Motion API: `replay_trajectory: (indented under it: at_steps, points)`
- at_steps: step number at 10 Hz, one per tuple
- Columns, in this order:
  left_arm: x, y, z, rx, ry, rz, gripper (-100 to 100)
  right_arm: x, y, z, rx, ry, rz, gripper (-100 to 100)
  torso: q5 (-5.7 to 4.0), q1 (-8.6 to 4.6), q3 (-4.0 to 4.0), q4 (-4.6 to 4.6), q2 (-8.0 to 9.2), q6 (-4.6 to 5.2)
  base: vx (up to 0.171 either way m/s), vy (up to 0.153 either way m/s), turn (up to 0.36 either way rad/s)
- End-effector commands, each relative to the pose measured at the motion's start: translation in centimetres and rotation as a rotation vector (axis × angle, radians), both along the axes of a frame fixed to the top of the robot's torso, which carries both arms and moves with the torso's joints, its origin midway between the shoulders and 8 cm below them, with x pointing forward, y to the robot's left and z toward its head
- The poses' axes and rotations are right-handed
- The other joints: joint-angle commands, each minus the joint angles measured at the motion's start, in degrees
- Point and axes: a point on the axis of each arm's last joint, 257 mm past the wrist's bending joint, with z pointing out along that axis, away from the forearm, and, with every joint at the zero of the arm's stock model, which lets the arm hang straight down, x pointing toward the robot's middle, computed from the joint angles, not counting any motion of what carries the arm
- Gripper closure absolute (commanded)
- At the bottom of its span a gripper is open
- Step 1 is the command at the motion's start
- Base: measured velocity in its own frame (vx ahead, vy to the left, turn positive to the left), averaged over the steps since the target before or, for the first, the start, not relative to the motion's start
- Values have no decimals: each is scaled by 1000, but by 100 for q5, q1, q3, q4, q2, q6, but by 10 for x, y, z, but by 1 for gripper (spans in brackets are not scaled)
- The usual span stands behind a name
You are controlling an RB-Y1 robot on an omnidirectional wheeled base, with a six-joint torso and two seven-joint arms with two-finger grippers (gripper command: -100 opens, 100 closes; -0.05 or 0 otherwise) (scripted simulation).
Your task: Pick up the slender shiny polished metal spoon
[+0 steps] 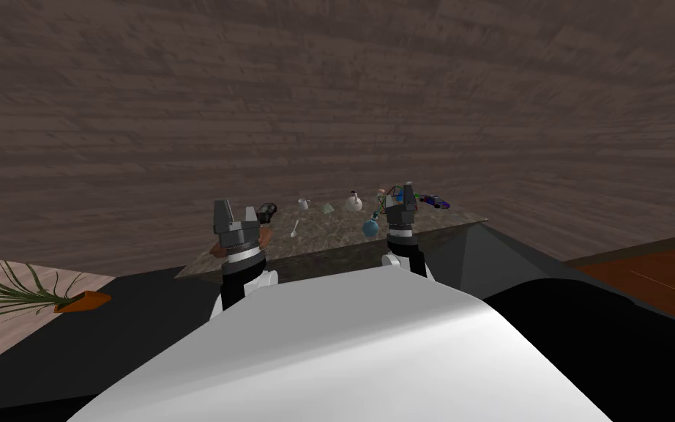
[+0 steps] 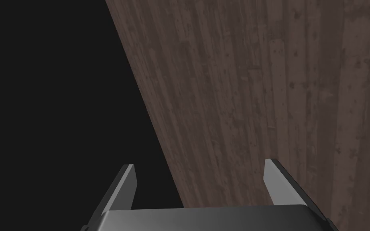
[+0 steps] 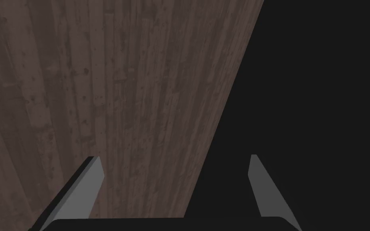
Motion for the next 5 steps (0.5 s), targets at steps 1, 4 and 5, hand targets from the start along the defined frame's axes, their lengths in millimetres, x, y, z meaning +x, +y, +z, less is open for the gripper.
replay_trajectory:
  at_steps: [1,4,5]
  points:
    - [3,-5,-2,32,10,-19,-100,0,0,0,0,0,0,0,0,0,0,0,0,0,-16,-2,-15]
    - [12,-17,-8,101,39,-64,-100,0,0,0,0,0,0,0,0,1,10,4,18,1,-53,-2,-31]
    - [16,-21,-11,123,51,-78,-100,0,0,0,0,0,0,0,0,2,13,5,23,1,-69,1,-42]
